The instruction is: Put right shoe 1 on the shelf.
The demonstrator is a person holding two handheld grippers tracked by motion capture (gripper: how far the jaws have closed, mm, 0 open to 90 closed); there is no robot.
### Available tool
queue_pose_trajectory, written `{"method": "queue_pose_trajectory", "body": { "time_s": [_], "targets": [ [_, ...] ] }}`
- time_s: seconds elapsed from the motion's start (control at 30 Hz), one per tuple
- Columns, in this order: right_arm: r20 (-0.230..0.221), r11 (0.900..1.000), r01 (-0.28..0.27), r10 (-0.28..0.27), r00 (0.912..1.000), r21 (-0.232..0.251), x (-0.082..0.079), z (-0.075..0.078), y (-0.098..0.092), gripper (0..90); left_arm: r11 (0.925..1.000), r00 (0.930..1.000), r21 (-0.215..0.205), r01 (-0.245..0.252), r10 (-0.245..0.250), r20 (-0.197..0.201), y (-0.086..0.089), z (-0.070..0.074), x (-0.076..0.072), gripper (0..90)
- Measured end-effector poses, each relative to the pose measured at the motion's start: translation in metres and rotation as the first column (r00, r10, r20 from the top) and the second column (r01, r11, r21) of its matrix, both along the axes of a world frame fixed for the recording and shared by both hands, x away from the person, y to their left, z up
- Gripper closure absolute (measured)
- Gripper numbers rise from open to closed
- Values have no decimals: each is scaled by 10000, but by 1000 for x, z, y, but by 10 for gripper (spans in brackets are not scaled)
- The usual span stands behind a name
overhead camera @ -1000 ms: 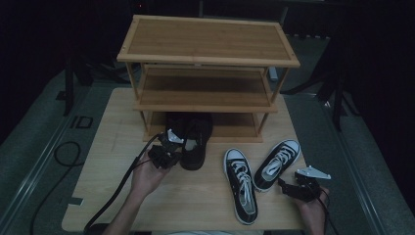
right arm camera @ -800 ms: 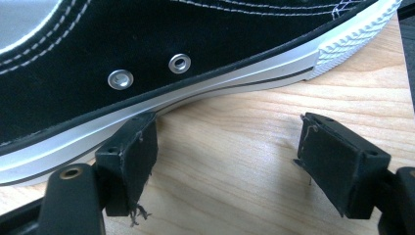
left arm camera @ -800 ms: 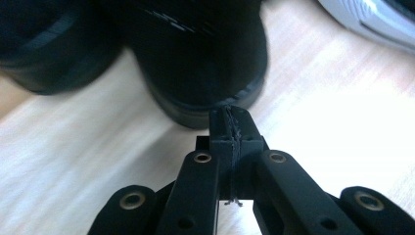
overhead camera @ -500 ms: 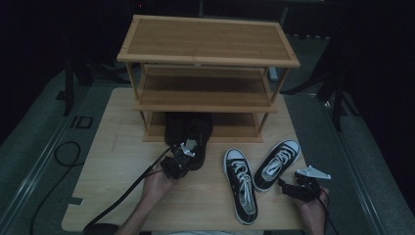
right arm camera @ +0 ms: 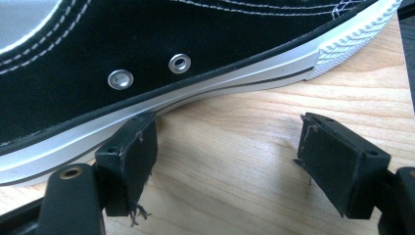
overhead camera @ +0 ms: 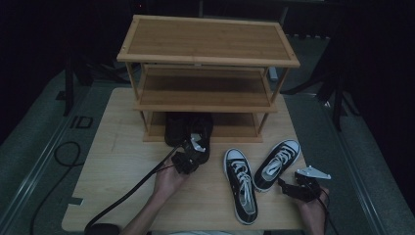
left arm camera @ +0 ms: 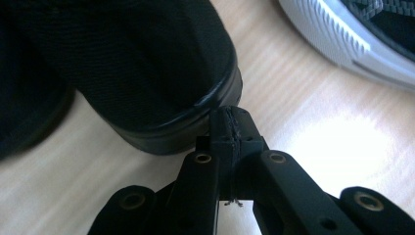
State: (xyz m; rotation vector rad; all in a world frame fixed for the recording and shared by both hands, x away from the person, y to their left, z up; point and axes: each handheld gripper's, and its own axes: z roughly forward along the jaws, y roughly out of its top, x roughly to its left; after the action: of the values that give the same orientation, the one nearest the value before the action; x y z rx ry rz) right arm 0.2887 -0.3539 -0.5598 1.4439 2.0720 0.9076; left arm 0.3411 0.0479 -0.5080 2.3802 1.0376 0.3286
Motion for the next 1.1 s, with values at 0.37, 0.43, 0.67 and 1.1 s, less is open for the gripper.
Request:
{"method": "queue_pose_trajectory", "body": {
  "time_s": [0.37, 0.43, 0.67, 1.1],
  "targets": [
    [-2, 10000, 0, 0, 10000, 1, 0, 0, 0, 224, 9998, 9996, -67, 207, -206, 178, -21, -4, 25, 900],
    [-1, 10000, 0, 0, 10000, 2, 0, 0, 0, 224, 9998, 9997, -71, 194, -193, 166, -25, -4, 29, 900],
    [-1, 10000, -7, 7, 10000, 4, 0, 0, 0, 225, 10000, 9996, 63, 50, -52, 290, -29, -3, 37, 892],
    [-2, 10000, -25, 25, 10000, 1, 0, 0, 0, 225, 9986, 9999, 501, 169, -170, 12, -36, -21, 30, 876]
  ]
}}
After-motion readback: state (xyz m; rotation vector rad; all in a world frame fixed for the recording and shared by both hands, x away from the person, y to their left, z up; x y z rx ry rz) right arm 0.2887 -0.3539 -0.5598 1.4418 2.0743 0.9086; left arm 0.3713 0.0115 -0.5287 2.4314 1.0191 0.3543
